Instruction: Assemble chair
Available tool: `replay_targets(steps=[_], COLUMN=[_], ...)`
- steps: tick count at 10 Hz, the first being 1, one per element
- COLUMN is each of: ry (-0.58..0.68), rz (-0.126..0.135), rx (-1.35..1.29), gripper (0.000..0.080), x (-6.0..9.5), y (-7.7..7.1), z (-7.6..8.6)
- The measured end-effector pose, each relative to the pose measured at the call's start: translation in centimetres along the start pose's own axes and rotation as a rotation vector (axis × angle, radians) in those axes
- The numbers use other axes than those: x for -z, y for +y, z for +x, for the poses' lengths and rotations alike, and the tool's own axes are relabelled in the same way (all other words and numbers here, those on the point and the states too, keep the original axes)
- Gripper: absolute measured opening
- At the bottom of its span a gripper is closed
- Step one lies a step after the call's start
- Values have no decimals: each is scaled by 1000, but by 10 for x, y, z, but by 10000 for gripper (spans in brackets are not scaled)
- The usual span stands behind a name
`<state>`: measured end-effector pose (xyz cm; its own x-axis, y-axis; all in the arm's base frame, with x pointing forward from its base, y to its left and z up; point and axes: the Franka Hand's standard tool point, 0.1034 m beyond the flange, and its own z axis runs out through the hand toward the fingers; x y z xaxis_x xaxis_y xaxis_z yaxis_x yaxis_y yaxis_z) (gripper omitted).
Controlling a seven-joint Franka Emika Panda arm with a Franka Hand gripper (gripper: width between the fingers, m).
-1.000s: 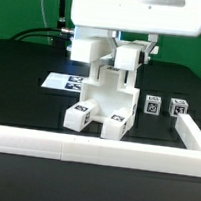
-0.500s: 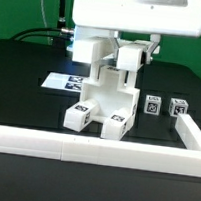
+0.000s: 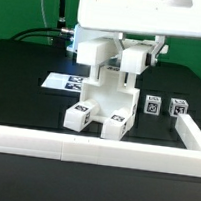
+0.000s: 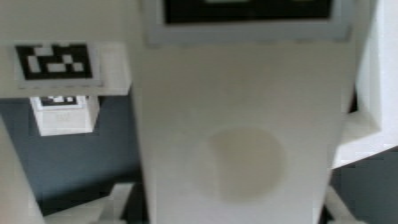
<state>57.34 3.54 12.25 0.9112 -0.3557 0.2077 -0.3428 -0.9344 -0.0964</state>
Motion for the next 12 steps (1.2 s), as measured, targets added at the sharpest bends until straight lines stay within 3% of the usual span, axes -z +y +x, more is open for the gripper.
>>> replay_targets(steps=[9, 11, 12], ry=[-23, -28, -18], rz=[-12, -32, -29], rx=[-1, 27, 38], gripper=[285, 285, 285], x=[1, 0, -1], y=[11, 5, 1], z=[-5, -9, -11])
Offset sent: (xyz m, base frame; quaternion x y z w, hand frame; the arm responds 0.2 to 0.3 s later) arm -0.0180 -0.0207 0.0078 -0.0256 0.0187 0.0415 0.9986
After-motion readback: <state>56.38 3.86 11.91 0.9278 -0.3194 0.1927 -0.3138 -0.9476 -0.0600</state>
